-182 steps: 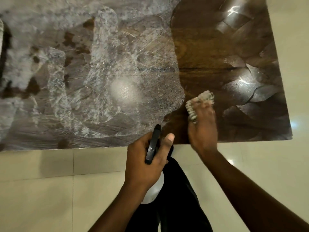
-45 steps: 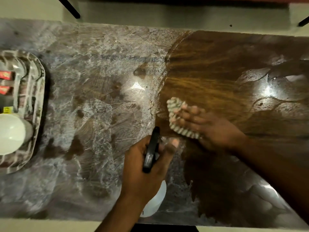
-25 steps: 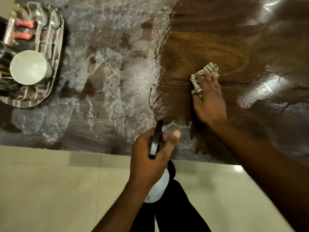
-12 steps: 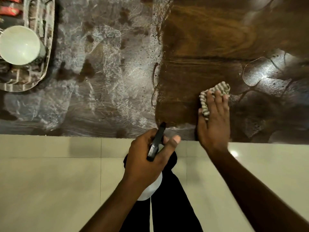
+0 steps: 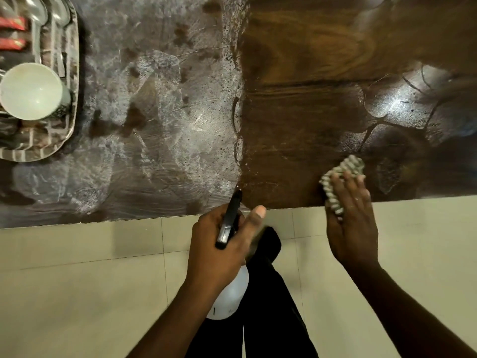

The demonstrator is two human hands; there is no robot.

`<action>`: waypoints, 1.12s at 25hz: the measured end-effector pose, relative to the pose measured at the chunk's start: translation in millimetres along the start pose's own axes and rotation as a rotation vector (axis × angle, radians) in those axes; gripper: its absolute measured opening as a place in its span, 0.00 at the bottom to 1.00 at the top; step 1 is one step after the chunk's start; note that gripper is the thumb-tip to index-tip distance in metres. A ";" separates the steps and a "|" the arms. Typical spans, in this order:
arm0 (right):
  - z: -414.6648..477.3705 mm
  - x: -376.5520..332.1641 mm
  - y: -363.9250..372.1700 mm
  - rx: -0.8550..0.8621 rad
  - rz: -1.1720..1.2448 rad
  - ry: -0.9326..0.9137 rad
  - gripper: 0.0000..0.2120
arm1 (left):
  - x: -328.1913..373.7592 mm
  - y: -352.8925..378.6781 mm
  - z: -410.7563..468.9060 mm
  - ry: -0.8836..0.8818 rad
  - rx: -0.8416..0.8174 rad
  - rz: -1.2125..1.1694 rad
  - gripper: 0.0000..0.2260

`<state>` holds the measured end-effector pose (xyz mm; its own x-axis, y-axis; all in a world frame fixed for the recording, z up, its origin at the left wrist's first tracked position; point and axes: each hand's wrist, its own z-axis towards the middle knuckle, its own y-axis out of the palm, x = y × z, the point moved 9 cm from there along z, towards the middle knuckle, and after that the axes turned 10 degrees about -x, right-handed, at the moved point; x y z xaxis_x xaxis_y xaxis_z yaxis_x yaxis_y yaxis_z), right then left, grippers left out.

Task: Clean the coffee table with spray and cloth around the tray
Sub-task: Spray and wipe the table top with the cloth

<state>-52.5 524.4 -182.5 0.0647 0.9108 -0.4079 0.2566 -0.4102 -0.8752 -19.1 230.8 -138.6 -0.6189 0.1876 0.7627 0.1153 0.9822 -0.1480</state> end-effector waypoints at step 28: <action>68.4 -204.6 71.6 -0.447 -0.390 -0.839 0.37 | 17.5 -90.1 5.7 0.108 0.180 -0.006 0.28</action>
<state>-113.3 305.3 -179.5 -0.7511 0.5793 -0.3166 0.4621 0.1190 -0.8788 -44.8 145.6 -115.5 -0.5315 0.1909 0.8253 -0.0345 0.9686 -0.2463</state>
